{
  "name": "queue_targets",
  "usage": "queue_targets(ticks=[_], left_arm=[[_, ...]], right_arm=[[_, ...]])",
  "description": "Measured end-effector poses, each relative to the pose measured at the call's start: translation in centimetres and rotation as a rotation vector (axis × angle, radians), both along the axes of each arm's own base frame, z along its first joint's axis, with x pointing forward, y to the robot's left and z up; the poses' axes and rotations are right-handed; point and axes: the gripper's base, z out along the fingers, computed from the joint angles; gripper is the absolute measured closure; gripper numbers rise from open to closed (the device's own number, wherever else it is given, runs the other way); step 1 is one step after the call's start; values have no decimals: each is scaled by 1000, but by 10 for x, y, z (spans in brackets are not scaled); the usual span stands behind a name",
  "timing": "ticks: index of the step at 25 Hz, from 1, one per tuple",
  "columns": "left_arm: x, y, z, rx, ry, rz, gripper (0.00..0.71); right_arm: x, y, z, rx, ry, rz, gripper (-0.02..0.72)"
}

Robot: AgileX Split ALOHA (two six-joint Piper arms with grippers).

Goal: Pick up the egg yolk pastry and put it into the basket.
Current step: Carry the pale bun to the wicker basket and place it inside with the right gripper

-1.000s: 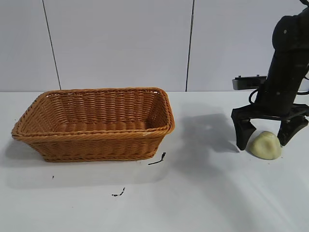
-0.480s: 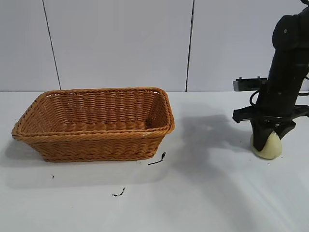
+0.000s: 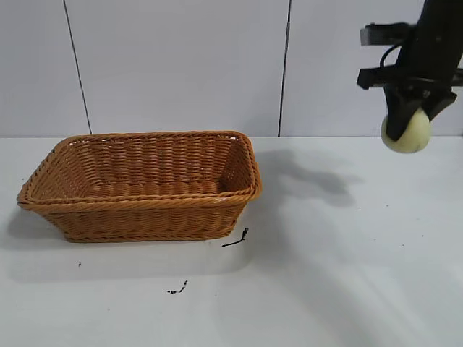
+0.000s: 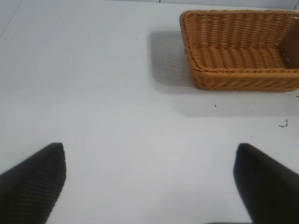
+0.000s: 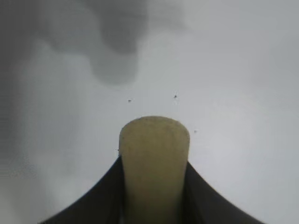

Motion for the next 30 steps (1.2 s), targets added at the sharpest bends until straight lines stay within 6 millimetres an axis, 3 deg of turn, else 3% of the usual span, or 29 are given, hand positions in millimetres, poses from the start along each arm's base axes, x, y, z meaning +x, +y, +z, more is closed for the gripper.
queue_targets(ticks=[6,11,16,20,23,27,30], left_arm=[[0,0,0,0,0,0,14],[0,0,0,0,0,0,14],[0,0,0,0,0,0,14],[0,0,0,0,0,0,14],[0,0,0,0,0,0,14],[0,0,0,0,0,0,14],[0,0,0,0,0,0,14]], right_arm=[[4,58,15,12,-71,112,535],[0,130,12,31,-100,250,535],[-17,202,-4,43,-96,398,535],[-25,246,-34,48,-97,478,535],[-21,262,-65,56,-100,495,535],[-10,266,-106,45,-78,488,536],[-9,267,-123,45,-48,485,536]])
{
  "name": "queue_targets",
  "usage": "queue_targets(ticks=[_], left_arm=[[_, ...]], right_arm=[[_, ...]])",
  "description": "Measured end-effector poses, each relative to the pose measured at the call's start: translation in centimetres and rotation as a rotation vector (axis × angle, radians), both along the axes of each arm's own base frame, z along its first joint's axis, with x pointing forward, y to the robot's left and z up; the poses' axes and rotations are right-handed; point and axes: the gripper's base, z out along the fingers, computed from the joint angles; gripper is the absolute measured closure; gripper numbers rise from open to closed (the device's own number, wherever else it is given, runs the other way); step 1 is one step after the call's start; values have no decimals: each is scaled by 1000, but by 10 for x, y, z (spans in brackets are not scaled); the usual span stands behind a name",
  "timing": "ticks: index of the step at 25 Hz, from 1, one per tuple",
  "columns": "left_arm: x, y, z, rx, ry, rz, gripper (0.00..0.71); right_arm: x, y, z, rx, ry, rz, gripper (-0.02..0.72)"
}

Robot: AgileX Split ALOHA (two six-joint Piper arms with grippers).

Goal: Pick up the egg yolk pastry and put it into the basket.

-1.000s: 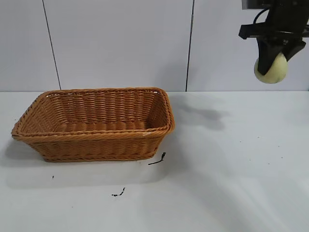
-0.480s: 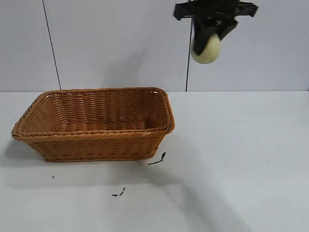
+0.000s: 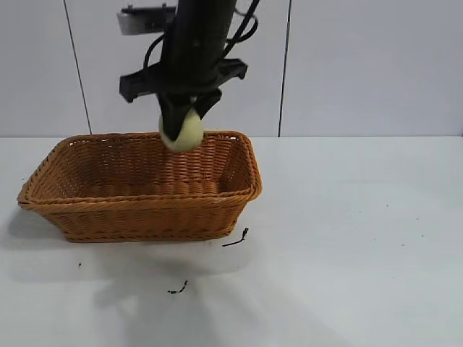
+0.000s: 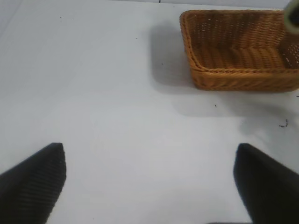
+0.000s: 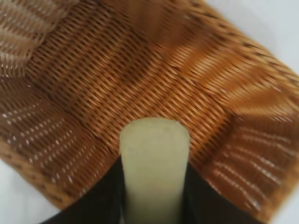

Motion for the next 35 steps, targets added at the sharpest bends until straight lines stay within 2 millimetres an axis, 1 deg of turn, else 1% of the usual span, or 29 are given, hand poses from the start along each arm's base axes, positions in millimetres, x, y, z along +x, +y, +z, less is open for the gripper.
queue_targets(ticks=[2,3,4,6,7,8,9,11,14,17,19,21,23,26,29,31,33,35], left_arm=[[0,0,0,0,0,0,14],[0,0,0,0,0,0,14],[0,0,0,0,0,0,14],[0,0,0,0,0,0,14],[0,0,0,0,0,0,14],[0,0,0,0,0,0,14],[0,0,0,0,0,0,14],[0,0,0,0,0,0,14],[0,0,0,0,0,0,14],[0,0,0,0,0,0,14],[0,0,0,0,0,0,14],[0,0,0,0,0,0,14],[0,0,0,0,0,0,14],[0,0,0,0,0,0,14],[0,0,0,0,0,0,14],[0,0,0,0,0,0,14],[0,0,0,0,0,0,14],[0,0,0,0,0,0,14]], right_arm=[[1,2,-3,15,-1,-3,533],[1,2,-2,22,-6,-4,517],[1,3,-2,27,-8,-5,483],[2,3,-1,30,-14,1,377],[2,3,0,31,-17,5,279],[2,3,3,32,-23,9,197],[3,4,7,33,-32,13,140],[6,5,21,45,-61,13,67],[8,6,45,63,-95,9,33],[9,5,67,65,-134,9,22],[12,1,80,69,-164,2,18],[19,-9,88,81,-188,-20,17],[30,-27,92,83,-198,-59,13],[52,-69,94,69,-195,-146,10],[76,-125,94,49,-198,-258,10],[87,-160,93,37,-191,-325,10],[94,-195,93,32,-180,-390,10],[99,-222,92,22,-167,-442,10]])
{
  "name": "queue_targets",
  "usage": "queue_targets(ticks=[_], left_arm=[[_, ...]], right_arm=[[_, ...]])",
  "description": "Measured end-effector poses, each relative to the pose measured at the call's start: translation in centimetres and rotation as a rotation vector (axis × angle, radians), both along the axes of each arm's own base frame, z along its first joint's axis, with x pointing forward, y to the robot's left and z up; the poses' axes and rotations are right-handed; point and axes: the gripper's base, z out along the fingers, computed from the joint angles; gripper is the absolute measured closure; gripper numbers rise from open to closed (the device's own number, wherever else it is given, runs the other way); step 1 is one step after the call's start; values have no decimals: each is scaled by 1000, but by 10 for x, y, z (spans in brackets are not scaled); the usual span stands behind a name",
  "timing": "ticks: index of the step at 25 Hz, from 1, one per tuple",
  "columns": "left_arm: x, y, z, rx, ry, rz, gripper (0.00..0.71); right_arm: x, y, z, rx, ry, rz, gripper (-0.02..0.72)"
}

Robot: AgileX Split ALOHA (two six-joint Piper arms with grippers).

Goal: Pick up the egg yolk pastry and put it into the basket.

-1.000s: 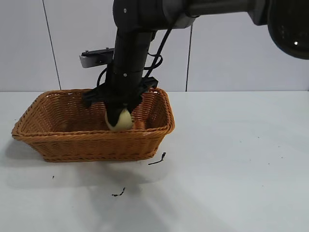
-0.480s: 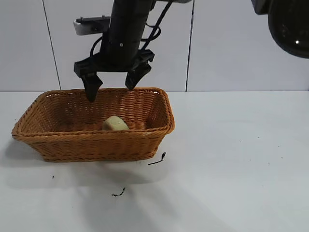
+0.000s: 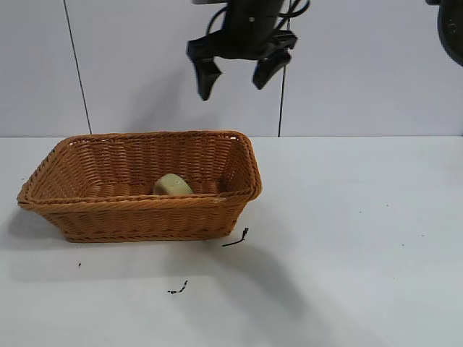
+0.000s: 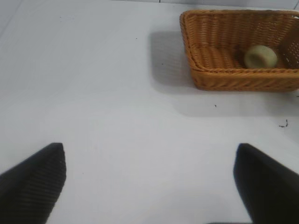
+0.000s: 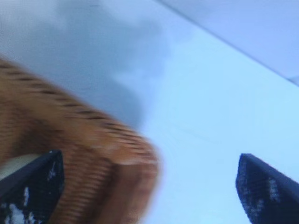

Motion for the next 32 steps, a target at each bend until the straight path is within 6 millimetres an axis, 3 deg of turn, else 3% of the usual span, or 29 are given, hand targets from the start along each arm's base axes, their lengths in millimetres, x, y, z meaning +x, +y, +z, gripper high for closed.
queue_targets(ticks=[4,7,11,16,18,22,23,24,27,32], left_arm=[[0,0,0,0,0,0,14],[0,0,0,0,0,0,14],[0,0,0,0,0,0,14],[0,0,0,0,0,0,14],[0,0,0,0,0,0,14],[0,0,0,0,0,0,14],[0,0,0,0,0,0,14],[0,0,0,0,0,0,14],[0,0,0,0,0,0,14],[0,0,0,0,0,0,14]], right_arm=[[5,-41,0,-1,5,-77,10],[4,-58,3,0,4,-107,10],[-4,-65,14,-1,14,-121,10],[-31,-66,40,9,41,-125,10],[-49,-67,60,13,38,-131,10],[-104,-69,103,15,30,-134,10],[-118,-69,109,15,36,-134,10],[-118,-69,109,15,36,-134,10],[-170,-72,135,17,13,-133,10],[-250,-75,145,18,11,-135,10]])
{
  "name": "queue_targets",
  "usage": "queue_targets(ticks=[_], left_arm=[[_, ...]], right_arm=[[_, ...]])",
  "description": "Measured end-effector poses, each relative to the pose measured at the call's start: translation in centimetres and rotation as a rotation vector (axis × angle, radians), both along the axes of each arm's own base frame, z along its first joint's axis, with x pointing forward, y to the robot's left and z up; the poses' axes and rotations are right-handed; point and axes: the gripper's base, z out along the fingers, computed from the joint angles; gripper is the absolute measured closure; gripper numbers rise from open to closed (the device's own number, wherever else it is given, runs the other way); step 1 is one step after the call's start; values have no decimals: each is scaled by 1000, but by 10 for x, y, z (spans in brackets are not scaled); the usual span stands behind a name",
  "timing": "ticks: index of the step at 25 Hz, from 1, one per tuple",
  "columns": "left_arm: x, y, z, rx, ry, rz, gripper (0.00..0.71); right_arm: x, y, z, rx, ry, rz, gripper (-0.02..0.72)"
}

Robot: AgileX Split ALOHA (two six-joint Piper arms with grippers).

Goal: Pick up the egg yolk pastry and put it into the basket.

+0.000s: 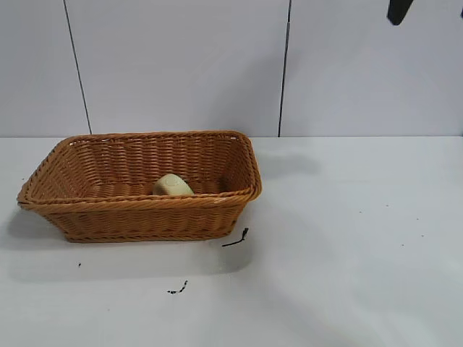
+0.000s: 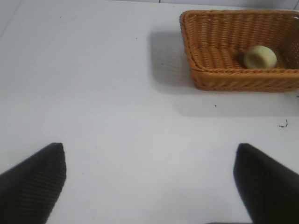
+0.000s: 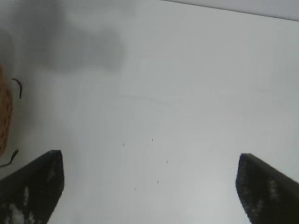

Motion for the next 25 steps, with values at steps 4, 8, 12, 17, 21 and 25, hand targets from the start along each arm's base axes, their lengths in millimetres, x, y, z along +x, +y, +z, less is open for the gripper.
queue_targets(ticks=[4,8,12,17,21,25], left_arm=[[0,0,0,0,0,0,14],[0,0,0,0,0,0,14],[0,0,0,0,0,0,14],[0,0,0,0,0,0,14],[0,0,0,0,0,0,14],[0,0,0,0,0,0,14]], right_arm=[[-82,-3,-10,1,-12,-2,10],[-138,-6,-27,-4,-54,9,10],[-176,-7,-48,-7,-131,18,10],[-221,-9,-89,-6,-272,21,10],[-252,-10,-115,-4,-389,21,10],[-268,-11,-113,-1,-499,20,10]])
